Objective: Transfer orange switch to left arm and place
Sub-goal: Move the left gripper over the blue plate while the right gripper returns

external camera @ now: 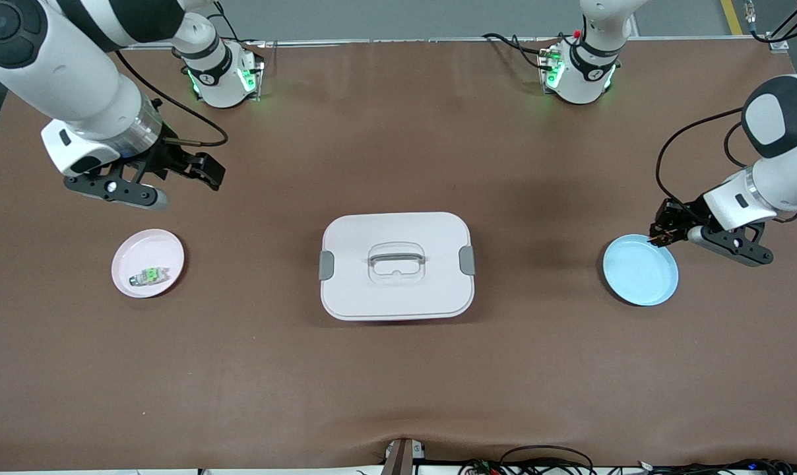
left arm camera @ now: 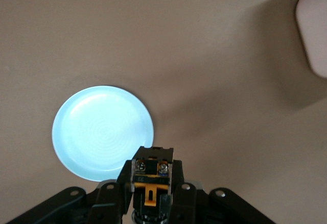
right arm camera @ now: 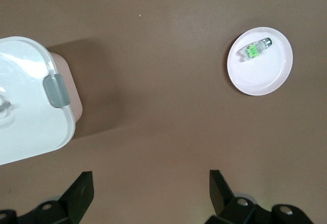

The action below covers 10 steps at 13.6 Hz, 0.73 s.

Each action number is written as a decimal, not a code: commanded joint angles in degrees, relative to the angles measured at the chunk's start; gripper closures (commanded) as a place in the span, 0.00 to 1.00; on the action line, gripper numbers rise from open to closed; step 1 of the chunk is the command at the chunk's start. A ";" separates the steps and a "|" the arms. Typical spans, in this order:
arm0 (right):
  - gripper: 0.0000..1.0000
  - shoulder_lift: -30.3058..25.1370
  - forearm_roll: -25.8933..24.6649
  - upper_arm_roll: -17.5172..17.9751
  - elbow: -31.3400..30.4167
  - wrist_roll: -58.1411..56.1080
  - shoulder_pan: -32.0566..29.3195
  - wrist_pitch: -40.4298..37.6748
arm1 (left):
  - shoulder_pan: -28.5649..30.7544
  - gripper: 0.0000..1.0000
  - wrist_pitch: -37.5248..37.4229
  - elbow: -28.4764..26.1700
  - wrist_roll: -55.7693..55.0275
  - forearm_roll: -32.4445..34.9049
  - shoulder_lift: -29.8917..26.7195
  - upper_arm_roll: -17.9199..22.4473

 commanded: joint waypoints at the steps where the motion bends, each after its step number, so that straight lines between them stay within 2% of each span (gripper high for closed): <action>1: 0.00 -1.95 -1.08 1.12 -2.17 -7.06 -4.89 0.71 | 1.88 1.00 -0.52 2.25 6.29 2.51 2.91 -0.62; 5: 0.00 -1.86 -0.73 1.12 -2.00 -16.92 -11.23 0.88 | 3.82 1.00 -0.08 4.35 15.62 6.36 7.83 -0.62; 10: 0.00 -1.68 -0.11 1.20 -1.64 -23.77 -17.11 0.97 | 4.09 1.00 1.32 4.62 23.53 10.67 11.61 -0.62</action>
